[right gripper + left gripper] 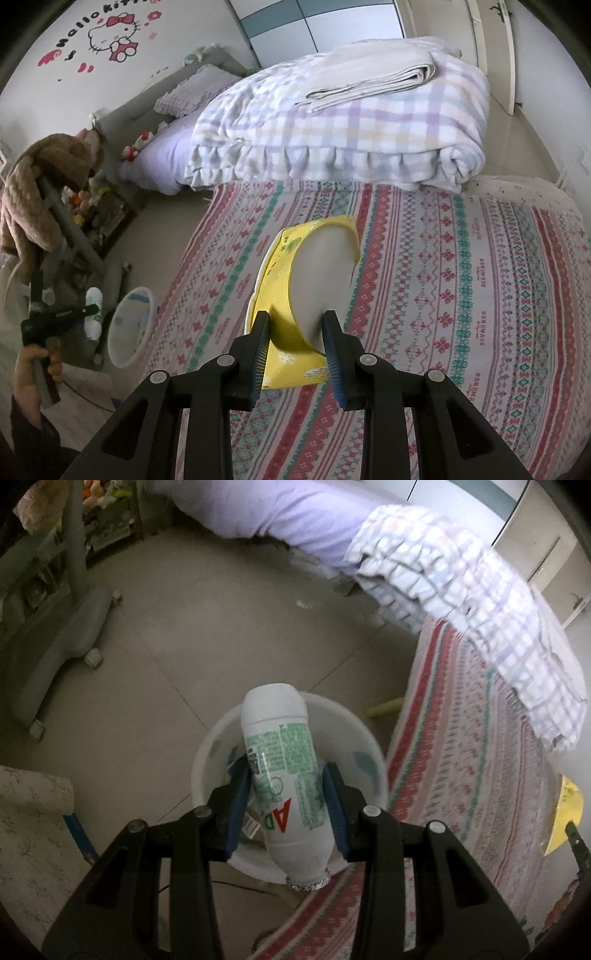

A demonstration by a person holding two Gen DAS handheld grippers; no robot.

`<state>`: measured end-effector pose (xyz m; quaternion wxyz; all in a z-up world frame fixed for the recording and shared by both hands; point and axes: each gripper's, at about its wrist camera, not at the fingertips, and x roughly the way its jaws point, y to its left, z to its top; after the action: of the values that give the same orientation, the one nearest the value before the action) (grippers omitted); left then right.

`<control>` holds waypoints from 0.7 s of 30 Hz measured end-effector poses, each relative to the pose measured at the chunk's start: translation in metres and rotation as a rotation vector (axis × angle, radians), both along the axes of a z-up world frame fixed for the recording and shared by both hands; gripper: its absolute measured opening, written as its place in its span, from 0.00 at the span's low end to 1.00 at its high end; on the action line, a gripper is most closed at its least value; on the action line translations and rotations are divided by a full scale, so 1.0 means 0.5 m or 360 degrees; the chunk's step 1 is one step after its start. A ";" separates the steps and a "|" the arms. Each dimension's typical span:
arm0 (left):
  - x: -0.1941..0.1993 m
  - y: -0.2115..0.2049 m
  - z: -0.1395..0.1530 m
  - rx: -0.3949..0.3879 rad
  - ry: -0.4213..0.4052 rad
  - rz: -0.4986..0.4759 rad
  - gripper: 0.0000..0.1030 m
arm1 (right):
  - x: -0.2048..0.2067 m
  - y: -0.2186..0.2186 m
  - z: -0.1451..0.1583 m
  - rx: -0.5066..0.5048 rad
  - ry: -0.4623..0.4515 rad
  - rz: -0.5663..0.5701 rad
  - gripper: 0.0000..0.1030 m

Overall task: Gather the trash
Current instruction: 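Carry the white bottle with the left tool over the white bin, then open the left tool over the bin to drop the bottle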

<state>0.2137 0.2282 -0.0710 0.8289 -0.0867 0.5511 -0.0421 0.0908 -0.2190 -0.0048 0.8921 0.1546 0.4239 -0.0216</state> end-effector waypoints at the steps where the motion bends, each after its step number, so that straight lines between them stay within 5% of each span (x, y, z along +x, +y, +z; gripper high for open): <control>1: 0.003 0.000 -0.009 0.0016 0.0016 -0.0012 0.41 | 0.000 0.001 -0.002 -0.0001 0.0002 0.0002 0.29; 16: 0.019 -0.102 -0.077 0.0156 0.0147 -0.0394 0.43 | 0.027 0.031 -0.026 0.0006 0.0035 0.0054 0.29; 21: 0.022 -0.082 -0.055 0.0153 0.0126 -0.0345 0.57 | 0.029 0.034 -0.027 0.0004 0.0036 0.0061 0.29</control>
<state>0.2245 0.1871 -0.0987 0.8003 0.0118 0.5909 -0.1016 0.1052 -0.2023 -0.0182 0.8874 0.1473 0.4369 -0.0056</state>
